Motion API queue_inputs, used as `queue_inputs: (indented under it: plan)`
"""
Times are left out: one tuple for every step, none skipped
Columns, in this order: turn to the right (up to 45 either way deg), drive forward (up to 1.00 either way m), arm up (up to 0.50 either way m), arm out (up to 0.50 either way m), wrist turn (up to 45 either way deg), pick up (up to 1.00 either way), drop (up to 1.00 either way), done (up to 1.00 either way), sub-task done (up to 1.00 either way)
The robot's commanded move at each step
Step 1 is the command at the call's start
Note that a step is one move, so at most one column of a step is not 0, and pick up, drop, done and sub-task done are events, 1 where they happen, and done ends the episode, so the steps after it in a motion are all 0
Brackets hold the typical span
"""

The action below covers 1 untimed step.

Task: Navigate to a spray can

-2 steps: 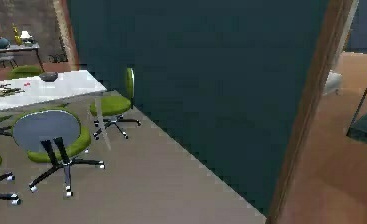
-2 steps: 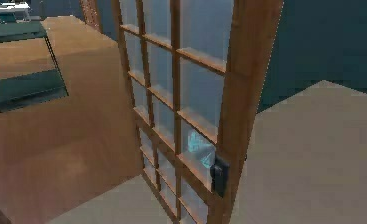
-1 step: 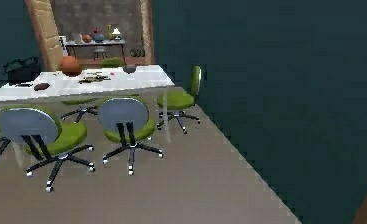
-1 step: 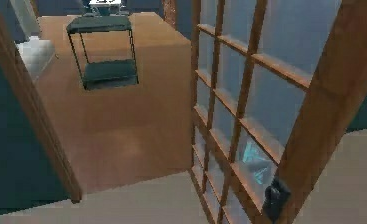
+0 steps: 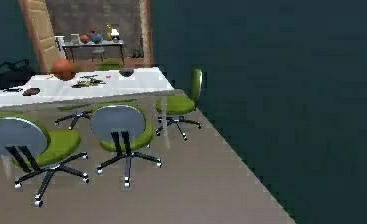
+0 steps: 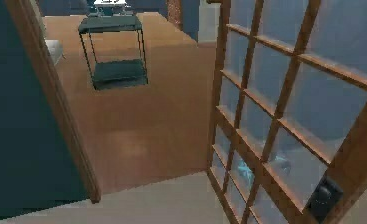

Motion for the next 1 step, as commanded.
queue_inputs:
  plan:
    - [45.0,0.00,0.00,0.00,0.0,0.00,0.00,0.00,0.00]
